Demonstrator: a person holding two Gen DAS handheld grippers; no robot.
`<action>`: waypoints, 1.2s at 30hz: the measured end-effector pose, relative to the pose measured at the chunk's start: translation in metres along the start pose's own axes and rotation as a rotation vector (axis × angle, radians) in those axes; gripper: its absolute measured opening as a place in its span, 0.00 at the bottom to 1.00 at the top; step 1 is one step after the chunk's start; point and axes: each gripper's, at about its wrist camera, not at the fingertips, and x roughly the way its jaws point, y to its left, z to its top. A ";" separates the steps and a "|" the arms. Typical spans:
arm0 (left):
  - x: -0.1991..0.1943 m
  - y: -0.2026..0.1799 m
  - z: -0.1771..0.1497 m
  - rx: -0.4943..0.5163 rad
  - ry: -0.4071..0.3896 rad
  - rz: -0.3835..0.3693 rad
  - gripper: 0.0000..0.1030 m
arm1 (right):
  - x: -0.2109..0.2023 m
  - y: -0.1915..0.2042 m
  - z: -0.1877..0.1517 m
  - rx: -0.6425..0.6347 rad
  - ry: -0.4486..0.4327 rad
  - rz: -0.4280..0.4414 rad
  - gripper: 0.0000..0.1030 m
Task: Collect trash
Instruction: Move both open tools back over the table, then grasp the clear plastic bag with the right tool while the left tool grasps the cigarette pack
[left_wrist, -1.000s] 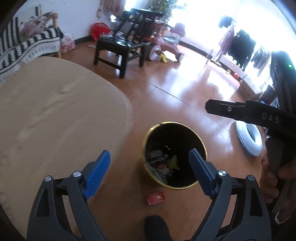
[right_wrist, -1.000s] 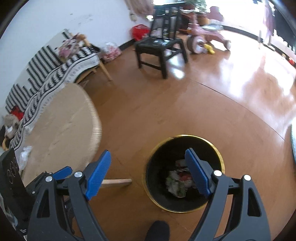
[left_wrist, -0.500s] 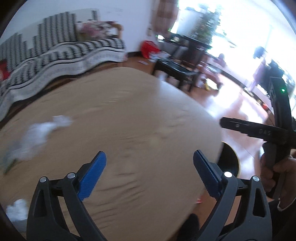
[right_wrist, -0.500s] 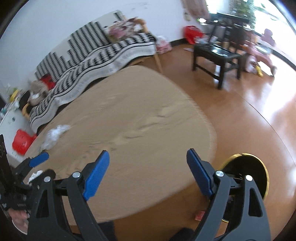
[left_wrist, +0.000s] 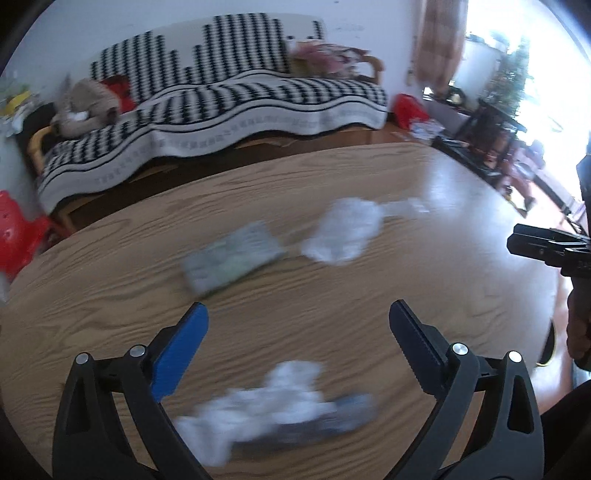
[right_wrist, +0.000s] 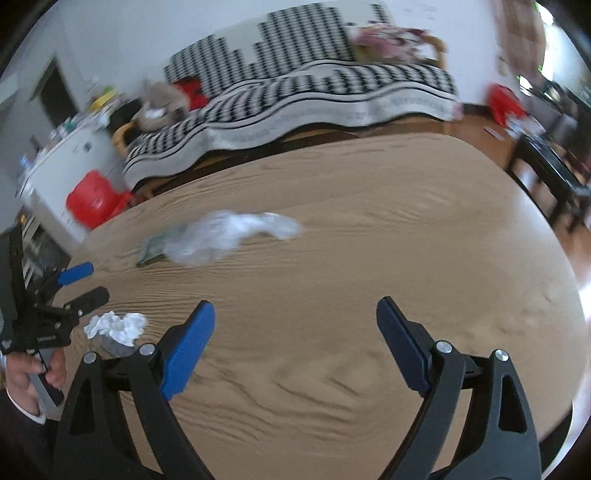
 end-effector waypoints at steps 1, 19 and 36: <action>0.000 0.007 0.001 0.003 0.000 0.006 0.93 | 0.007 0.011 0.002 -0.025 0.000 0.005 0.86; 0.109 0.055 0.036 0.460 0.152 -0.052 0.93 | 0.149 0.098 0.057 -0.614 0.155 0.096 0.93; 0.137 0.056 0.047 0.380 0.176 -0.154 0.61 | 0.192 0.089 0.070 -0.554 0.259 0.198 0.28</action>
